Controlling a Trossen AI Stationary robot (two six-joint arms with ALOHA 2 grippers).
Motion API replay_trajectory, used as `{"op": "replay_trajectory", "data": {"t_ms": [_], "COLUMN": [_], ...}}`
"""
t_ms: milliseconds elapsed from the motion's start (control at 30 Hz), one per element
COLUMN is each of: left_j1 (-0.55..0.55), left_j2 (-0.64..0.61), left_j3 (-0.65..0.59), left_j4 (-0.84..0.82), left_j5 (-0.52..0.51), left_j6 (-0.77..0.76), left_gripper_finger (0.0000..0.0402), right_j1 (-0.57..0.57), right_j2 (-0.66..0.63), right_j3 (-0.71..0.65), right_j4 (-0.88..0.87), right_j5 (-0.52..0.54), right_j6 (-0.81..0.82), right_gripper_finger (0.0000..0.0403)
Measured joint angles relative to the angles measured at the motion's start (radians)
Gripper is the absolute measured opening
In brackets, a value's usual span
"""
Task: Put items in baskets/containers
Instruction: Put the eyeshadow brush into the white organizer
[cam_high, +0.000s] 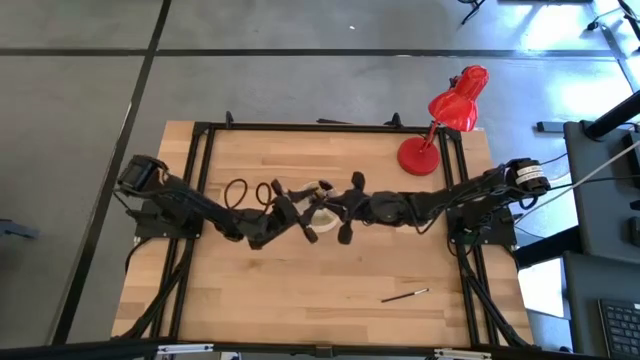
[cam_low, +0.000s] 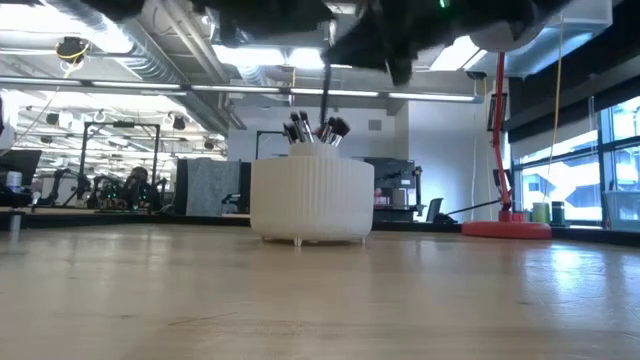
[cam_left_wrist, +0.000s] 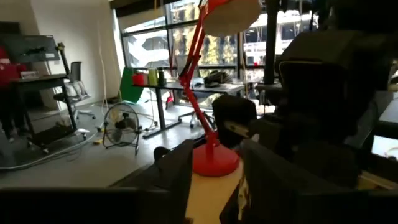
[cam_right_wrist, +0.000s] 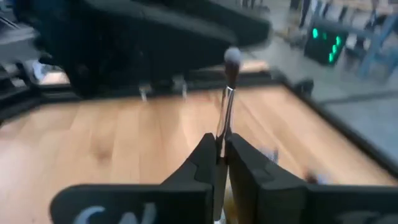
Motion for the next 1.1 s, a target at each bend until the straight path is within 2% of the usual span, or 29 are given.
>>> {"op": "replay_trajectory", "data": {"t_ms": [167,433,733,900,1000,1100], "left_j1": [-0.041,-0.112,-0.153,-0.172,-0.176,-0.176], "left_j2": [-0.111,-0.15,-0.14,-0.14,-0.14,-0.141], "left_j3": [0.0,0.0,0.0,0.0,0.0,0.0], "left_j4": [-0.151,-0.308,-0.408,-0.425,-0.444,-0.445], "left_j5": [0.009,-0.096,-0.163,-0.22,-0.237,-0.247], "left_j6": [0.004,-0.038,-0.151,-0.146,-0.144,-0.106], "left_gripper_finger": [0.0174,0.0182,0.0182,0.0182,0.0182,0.0182], "right_j1": [-0.007,-0.055,-0.077,-0.077,-0.067,-0.055], "right_j2": [0.0,0.059,0.084,0.043,0.011,-0.036], "right_j3": [0.066,0.028,0.023,0.023,0.028,0.082], "right_j4": [-0.001,0.018,-0.02,-0.042,-0.107,-0.358], "right_j5": [0.0,0.025,0.025,0.024,0.025,0.006], "right_j6": [-0.072,-0.021,0.104,0.127,0.128,0.148], "right_gripper_finger": [0.0026,0.0033,0.0124,0.0146,0.0148,0.0149]}}
